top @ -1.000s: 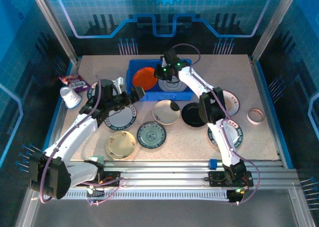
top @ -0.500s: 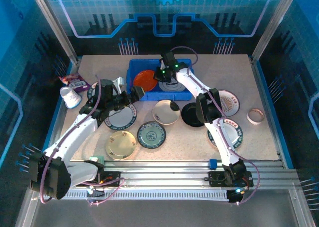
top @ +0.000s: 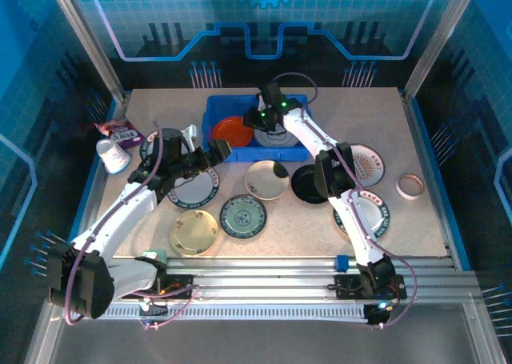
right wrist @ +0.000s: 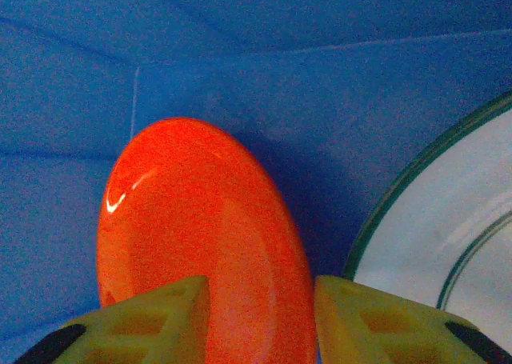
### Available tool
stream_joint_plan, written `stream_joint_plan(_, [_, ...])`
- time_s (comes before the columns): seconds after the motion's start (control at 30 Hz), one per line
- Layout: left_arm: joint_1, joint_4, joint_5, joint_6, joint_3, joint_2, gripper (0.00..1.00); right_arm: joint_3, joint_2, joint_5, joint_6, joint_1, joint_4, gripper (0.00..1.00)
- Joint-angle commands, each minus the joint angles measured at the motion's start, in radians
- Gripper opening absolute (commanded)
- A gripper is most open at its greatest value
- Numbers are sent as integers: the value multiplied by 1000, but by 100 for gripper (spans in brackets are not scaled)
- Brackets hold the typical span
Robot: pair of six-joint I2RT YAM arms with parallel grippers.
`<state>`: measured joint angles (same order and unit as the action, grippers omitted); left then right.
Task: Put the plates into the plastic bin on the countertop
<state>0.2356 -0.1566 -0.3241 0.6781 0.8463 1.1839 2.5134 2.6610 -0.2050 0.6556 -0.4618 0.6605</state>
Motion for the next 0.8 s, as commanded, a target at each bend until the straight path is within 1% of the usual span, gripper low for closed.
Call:
stream_joint_plan(0.0, [-8,-17,24,-24,-4,8,99,21,-27,30,-31,-3,43,40])
stream_joint_plan(0.23, [-10,-21,54,-43,0,6,99,-15,-80,36,-48,3,37,40])
stream_joint_plan(0.4, [-30,-31,114,-51,-3,-3,99,-81,-164,1,-53,14,9,40])
stream_joint_plan(0.47, [-51,-32,140,-44,-11,-9,99,-152,-242,0,-57,16,-22,40])
stream_joint_plan(0.53, [-77,-34,168,-38,-19,-12,99,-283,-346,-16,-56,17,-89,40])
stream_joint_plan(0.6, [-102,-25,184,-35,-30,-9,99,-436,-465,-49,-42,16,-192,40])
stream_joint_plan(0.67, [-124,-21,202,-35,-39,-10,99,-579,-567,-114,-11,17,-304,46])
stream_joint_plan(0.73, [-156,-22,213,-31,-46,-9,99,-702,-655,-174,16,12,-398,55])
stream_joint_plan(0.77, [-173,-21,213,-26,-50,-6,99,-739,-684,-187,19,7,-420,57])
